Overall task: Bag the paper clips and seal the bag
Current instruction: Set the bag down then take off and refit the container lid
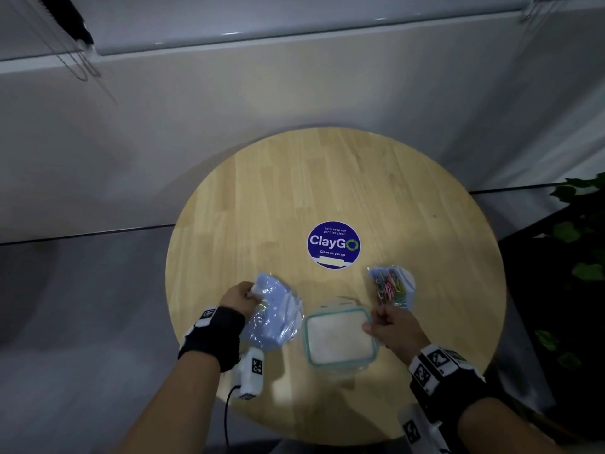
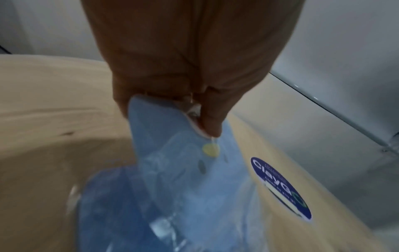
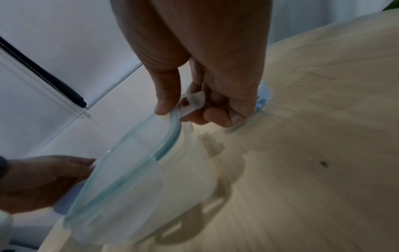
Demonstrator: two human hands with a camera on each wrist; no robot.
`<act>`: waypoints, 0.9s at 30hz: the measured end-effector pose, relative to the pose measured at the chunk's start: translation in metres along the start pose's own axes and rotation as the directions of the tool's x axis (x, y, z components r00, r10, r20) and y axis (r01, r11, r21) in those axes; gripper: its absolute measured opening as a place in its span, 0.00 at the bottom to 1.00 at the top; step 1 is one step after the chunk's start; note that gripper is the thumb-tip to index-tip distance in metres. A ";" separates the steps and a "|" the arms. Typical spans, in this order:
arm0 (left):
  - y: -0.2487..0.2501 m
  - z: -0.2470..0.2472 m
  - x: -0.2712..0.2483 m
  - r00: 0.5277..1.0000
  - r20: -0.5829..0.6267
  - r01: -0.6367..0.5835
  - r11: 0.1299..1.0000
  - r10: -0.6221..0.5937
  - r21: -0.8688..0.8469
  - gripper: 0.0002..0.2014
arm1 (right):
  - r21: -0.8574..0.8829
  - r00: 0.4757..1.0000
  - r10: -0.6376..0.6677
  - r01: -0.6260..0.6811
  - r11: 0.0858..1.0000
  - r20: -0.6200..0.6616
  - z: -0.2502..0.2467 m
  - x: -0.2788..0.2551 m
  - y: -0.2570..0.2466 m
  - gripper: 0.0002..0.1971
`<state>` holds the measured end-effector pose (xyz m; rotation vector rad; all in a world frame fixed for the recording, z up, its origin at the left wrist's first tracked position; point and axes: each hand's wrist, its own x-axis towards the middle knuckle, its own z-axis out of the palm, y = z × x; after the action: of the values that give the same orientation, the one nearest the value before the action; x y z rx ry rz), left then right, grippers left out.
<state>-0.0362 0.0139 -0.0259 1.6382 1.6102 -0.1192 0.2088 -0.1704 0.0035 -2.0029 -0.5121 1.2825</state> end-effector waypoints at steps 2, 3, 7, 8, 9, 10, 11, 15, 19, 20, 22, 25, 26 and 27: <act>0.000 0.007 -0.008 0.999 0.030 0.028 0.999 -0.028 0.030 0.13 | 0.058 0.999 -0.017 0.014 0.998 0.039 -0.001 -0.002 -0.003 0.11; 0.000 0.012 -0.011 0.998 0.037 0.053 0.997 -0.055 0.048 0.15 | 0.074 0.998 -0.022 0.018 0.997 0.055 -0.001 -0.003 -0.004 0.11; 0.004 0.026 -0.017 0.991 0.036 0.128 0.991 -0.129 0.026 0.30 | 0.097 0.997 -0.034 0.027 0.995 0.073 -0.001 -0.006 -0.006 0.12; 0.005 0.028 -0.018 0.991 0.013 0.135 0.988 -0.137 0.080 0.33 | 0.103 0.997 -0.032 0.024 0.994 0.074 -0.001 -0.006 -0.006 0.13; 0.006 0.029 -0.020 0.991 -0.012 0.136 0.978 -0.136 0.156 0.36 | 0.105 0.997 -0.034 0.026 0.994 0.076 -0.001 -0.006 -0.006 0.13; 0.006 0.030 -0.021 0.992 -0.045 0.123 0.970 -0.117 0.211 0.38 | 0.096 0.996 -0.037 0.029 0.995 0.077 -0.001 -0.005 -0.005 0.14; 0.008 0.030 -0.024 0.991 -0.065 0.132 0.956 -0.119 0.261 0.38 | 0.084 0.996 -0.043 0.036 0.996 0.079 -0.002 -0.005 -0.004 0.14; 0.010 0.033 -0.029 0.980 -0.091 0.196 0.939 -0.178 0.284 0.34 | 0.123 0.994 -0.031 0.018 0.992 0.101 -0.002 -0.005 -0.006 0.12; 0.018 0.030 -0.026 0.968 -0.063 0.250 0.930 -0.242 0.270 0.23 | 0.211 0.984 0.038 -0.075 0.975 0.174 -0.007 -0.004 -0.003 0.12; 0.017 0.030 -0.024 0.970 -0.059 0.242 0.928 -0.236 0.283 0.19 | 0.266 0.979 0.057 -0.109 0.958 0.196 -0.011 -0.003 -0.001 0.13; 0.016 0.028 -0.023 0.982 -0.031 0.187 0.951 -0.186 0.247 0.14 | 0.418 0.961 0.062 -0.174 0.891 0.268 -0.022 -0.002 0.001 0.22; 0.013 0.020 -0.025 0.993 0.025 0.108 0.985 -0.112 0.132 0.09 | 0.604 0.939 0.017 -0.235 0.762 0.344 -0.048 0.000 0.006 0.33; 0.013 0.016 -0.028 0.995 0.044 0.083 0.989 -0.089 0.124 0.08 | 0.627 0.937 0.000 -0.234 0.743 0.349 -0.056 0.000 0.008 0.34; 0.014 0.013 -0.030 0.996 0.062 0.055 0.990 -0.063 0.130 0.08 | 0.630 0.937 -0.012 -0.225 0.743 0.349 -0.063 0.001 0.011 0.33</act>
<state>-0.0233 -0.0150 -0.0106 1.6657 1.6295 -0.3101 0.2654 -0.1983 0.0118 -1.2294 -0.0465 1.6075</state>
